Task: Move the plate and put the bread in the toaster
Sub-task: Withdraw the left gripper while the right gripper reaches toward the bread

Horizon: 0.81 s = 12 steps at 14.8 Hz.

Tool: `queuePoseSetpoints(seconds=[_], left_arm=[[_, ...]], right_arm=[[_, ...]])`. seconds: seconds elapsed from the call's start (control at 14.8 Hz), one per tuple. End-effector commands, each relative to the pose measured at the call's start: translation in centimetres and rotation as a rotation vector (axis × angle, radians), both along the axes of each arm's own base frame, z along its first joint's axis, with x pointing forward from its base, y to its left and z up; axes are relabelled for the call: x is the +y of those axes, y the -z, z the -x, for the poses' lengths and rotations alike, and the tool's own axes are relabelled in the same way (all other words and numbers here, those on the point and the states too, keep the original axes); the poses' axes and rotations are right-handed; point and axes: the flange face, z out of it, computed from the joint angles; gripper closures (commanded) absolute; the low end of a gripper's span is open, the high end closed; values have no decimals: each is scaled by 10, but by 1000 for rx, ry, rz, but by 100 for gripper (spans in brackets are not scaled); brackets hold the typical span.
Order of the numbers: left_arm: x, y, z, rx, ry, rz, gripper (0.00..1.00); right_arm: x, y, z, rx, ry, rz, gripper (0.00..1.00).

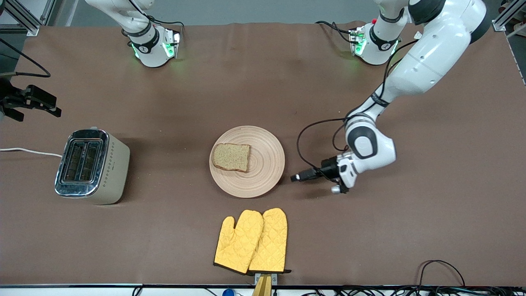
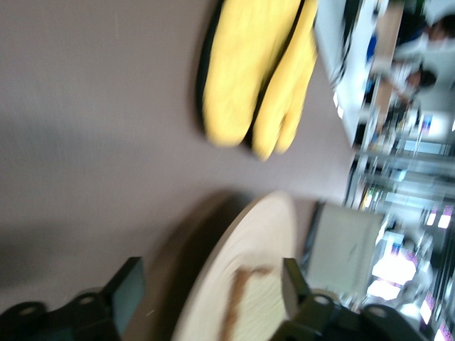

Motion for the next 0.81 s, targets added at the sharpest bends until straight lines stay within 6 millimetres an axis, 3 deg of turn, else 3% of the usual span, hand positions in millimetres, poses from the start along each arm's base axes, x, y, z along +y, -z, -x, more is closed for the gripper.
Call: queuePoseSetpoints(seconds=[0.0, 0.13, 0.27, 0.47, 0.61, 0.74], left_arm=[[51, -61, -21, 5, -128, -46, 0], [94, -86, -38, -33, -131, -147, 0], [135, -109, -50, -23, -148, -240, 0], [196, -158, -50, 47, -132, -294, 0], [212, -201, -51, 54, -116, -403, 0], [215, -242, -58, 105, -71, -525, 0]], right_arm=[[8, 21, 4, 26, 19, -59, 0], [22, 51, -4, 5, 49, -72, 0], [56, 102, -10, -42, 30, -78, 0], [120, 147, -15, -68, 112, -105, 0], [162, 184, -22, -50, 135, -107, 0], [186, 221, -32, -65, 120, -111, 0]])
